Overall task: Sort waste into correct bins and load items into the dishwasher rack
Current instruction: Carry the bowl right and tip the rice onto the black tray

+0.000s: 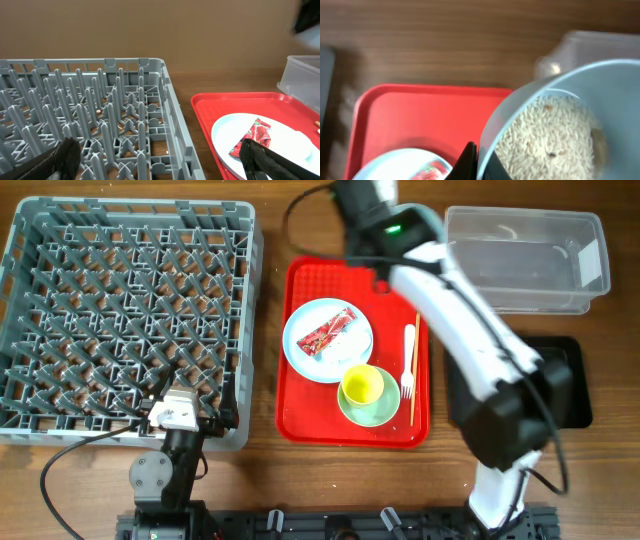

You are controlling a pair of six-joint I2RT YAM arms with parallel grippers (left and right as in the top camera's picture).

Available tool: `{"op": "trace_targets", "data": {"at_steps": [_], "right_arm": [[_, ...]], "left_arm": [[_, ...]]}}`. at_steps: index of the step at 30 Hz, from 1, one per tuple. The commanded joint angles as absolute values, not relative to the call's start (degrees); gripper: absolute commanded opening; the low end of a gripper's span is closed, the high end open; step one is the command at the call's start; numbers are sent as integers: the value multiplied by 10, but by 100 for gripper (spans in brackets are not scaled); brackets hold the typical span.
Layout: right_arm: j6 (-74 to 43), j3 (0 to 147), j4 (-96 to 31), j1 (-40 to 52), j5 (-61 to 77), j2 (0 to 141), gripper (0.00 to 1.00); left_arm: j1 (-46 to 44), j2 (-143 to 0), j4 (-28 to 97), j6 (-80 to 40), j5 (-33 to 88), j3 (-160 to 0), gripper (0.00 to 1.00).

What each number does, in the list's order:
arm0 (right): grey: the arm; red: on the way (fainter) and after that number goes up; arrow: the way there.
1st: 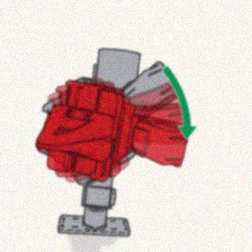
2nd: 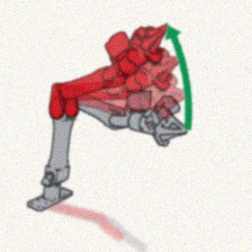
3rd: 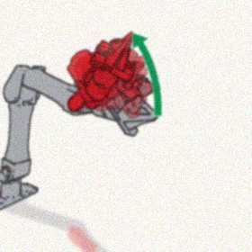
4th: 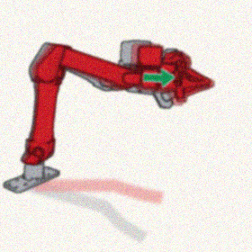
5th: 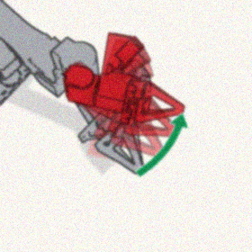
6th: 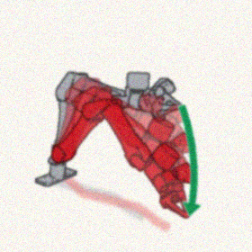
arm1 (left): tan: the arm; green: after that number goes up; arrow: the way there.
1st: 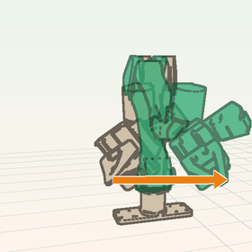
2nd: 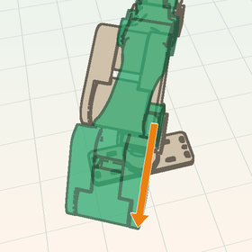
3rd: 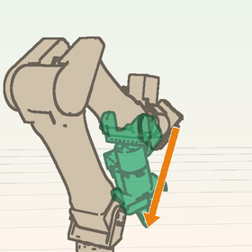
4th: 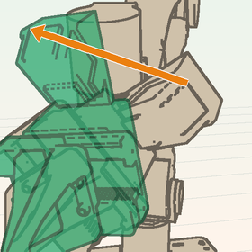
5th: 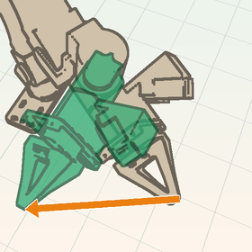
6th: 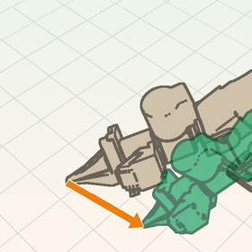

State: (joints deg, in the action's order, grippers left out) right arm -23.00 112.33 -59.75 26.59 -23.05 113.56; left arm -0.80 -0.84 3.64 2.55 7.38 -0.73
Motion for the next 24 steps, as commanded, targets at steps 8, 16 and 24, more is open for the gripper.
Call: {"op": "trace_targets", "data": {"at_steps": [8,16,24], "right_arm": [[-326,1120,-777,106,-110,1091,4],[-299,1117,-840,-30,-68,1068,4],[-287,900,-741,-50,-2,945,4]], "left_arm": [[-9,-4,37,26,79,-3,100],[-9,-4,37,26,79,-3,100],[-9,-4,37,26,79,-3,100]]}}
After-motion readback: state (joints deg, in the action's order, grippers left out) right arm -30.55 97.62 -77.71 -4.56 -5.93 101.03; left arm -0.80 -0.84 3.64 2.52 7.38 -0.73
